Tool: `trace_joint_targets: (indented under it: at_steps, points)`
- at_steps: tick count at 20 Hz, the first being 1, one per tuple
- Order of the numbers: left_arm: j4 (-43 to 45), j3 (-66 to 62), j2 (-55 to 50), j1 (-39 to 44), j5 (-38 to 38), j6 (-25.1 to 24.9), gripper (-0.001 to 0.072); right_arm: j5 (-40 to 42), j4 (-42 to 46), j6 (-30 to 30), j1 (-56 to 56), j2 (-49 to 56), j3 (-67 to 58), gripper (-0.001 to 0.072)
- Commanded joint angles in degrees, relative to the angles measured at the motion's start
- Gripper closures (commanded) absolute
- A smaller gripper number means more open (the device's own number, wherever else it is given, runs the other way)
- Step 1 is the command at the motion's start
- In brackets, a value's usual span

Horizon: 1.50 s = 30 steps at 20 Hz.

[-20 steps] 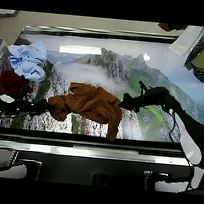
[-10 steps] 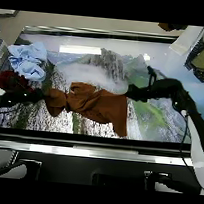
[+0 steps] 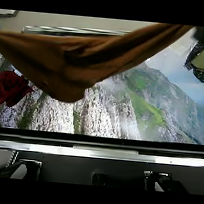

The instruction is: Fold the clothes and pants, and hang the long-sleeved shirts on hangers.

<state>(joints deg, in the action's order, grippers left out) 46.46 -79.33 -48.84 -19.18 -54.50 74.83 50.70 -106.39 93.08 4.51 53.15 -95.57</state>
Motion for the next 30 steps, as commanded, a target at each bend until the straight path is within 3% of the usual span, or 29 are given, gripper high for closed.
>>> trace_joint_targets:
  at_steps: [1,5,7,11,14,17,24,30]
  points:
    - [1.75,-6.51,7.41,-0.15,1.88,2.75,0.0691,-1.92,10.56,-5.4,-0.02,-10.8,-3.72,0.0682]
    - [12.35,-6.6,14.14,-0.15,8.94,14.34,0.0691,-2.27,17.9,-13.51,-0.02,-17.94,-3.72,0.0682]
    - [14.14,-6.58,14.82,-0.13,10.6,16.31,0.069,-0.52,17.9,-15.28,-0.02,-17.81,-3.69,0.0681]
    - [13.99,-6.36,9.86,1.11,9.07,15.74,0.0691,11.82,17.07,-20.33,-0.02,-11.26,-3.69,0.0681]
    - [14.03,-6.36,0.24,6.36,6.49,8.87,0.069,24.5,12.37,-22.38,0.0,0.63,-3.67,0.0681]
    - [14.1,-6.36,-14.51,11.45,8.79,3.89,0.069,28.94,6.12,-21.84,0.04,15.85,-2.19,0.0681]
    - [11.21,-6.56,-45.51,17.42,24.94,3.78,0.069,10.69,-0.79,-22.05,0.04,49.55,0.31,0.068]
    - [10.54,-6.54,-53.05,18.56,25.81,4.57,0.0689,-5.07,-10.43,-23.8,0.04,57.77,0.28,0.0677]
